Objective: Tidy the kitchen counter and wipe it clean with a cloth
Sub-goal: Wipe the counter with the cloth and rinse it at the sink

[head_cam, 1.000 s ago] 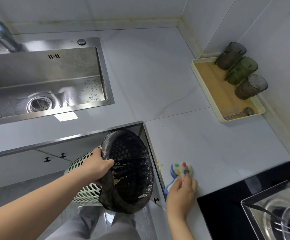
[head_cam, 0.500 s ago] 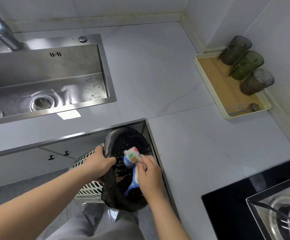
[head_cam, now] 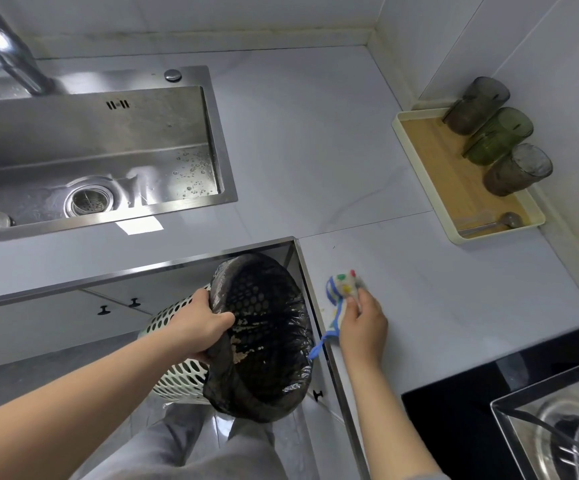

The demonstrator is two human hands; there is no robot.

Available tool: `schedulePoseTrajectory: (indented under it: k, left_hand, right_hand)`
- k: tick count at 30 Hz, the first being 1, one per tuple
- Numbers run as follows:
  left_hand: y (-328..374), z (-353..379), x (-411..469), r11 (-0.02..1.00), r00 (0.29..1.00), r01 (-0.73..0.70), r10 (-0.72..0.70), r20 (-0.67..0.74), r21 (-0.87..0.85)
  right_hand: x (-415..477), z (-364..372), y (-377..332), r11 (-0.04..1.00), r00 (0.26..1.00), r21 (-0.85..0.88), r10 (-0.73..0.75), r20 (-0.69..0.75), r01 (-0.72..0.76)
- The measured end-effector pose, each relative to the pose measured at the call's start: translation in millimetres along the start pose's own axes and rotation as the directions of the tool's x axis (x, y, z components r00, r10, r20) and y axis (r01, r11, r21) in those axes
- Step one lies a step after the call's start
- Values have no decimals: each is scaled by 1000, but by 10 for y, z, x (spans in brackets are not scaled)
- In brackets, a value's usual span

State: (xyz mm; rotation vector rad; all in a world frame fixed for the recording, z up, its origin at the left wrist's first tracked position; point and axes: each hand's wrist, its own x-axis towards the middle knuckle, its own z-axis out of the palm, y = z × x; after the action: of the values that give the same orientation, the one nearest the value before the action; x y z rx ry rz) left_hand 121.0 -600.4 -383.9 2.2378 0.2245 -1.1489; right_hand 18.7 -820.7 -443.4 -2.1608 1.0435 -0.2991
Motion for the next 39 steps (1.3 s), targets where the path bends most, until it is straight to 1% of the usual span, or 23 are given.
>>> schedulePoseTrajectory:
  k: [2,3,5,6,8,14,15,17,19,21,24,27,28,30,31,32,33,35,36,37,39]
  left_hand:
    - [-1,3,3,1000,1000,3,-3,1,-3]
    - [-4,5,3,1000,1000,5,-5,2,-6]
    - [1,0,0,1000,1000,8,-8,1,-18]
    - [1,-6,1,1000,1000,8,-8,3,-23]
    - [-3,-15,4,1000,1000,7,-7,11,-23]
    - [-16,-19,8,999,1000,1,0,9,-32]
    - [-15,-22,6,999,1000,0,0,10,-32]
    - [-12,-27,4,1000,1000,-1,2,18,-25]
    - [-6,-24,1,1000,1000,0,1,17,-24]
    - [0,-17,-4,1000,1000,3,-3,16,-23]
    - [-2,-18,-5,1000,1000,1,-1,20,-21]
    - [-12,-11,7,1000,1000,3,-2,15,-12]
    - [-12,-5,9,1000,1000,1,-1,11,-1]
    - [-6,7,11,1000,1000,-5,5,9,13]
    - [-5,11,17,1000,1000,-9,9,13,17]
    - [-2,11,23,1000,1000,-10,10,18,16]
    - [5,11,23,1000,1000,-11,10,25,18]
    - [16,11,36,999,999,-16,14,37,41]
    - [11,9,45,999,999,-12,11,35,47]
    - [19,13,49,999,999,-9,7,39,52]
    - [41,40,58,998,999,-9,6,49,56]
  right_hand:
    - [-114,128,-92,999,996,20,-27,82,26]
    - [-185,178,-131,998,987,50,-38,154,31]
    - [-340,235,-201,991,946,132,-63,319,21]
    - [-410,247,-223,987,923,157,-72,377,12]
    - [-505,222,-221,983,914,183,-67,400,-8]
    - [-472,-121,-80,980,964,199,-27,263,-26]
    - [-428,-194,-55,980,975,196,-19,223,-26]
    - [-294,-313,-8,984,995,178,-5,95,-12]
    - [-104,-372,26,990,1000,140,20,-23,-16]
    - [79,-334,19,993,998,113,39,-45,-34]
    - [207,-103,-92,996,999,81,36,28,-38]
    - [113,188,-289,998,992,61,-28,119,20]
    - [48,262,-350,995,980,81,-66,188,51]
    - [-128,347,-424,985,921,126,-152,359,114]
    - [-221,355,-426,981,898,145,-177,403,129]
    - [-309,336,-399,980,902,160,-175,395,120]
    - [-398,283,-357,980,927,178,-146,346,88]
    - [-586,102,-229,976,983,216,-22,181,-18]
    - [-668,-5,-159,970,995,237,35,92,-57]
    - [-754,-119,-74,964,996,253,85,2,-83]
    - [-908,-328,89,956,973,265,170,-156,-125]
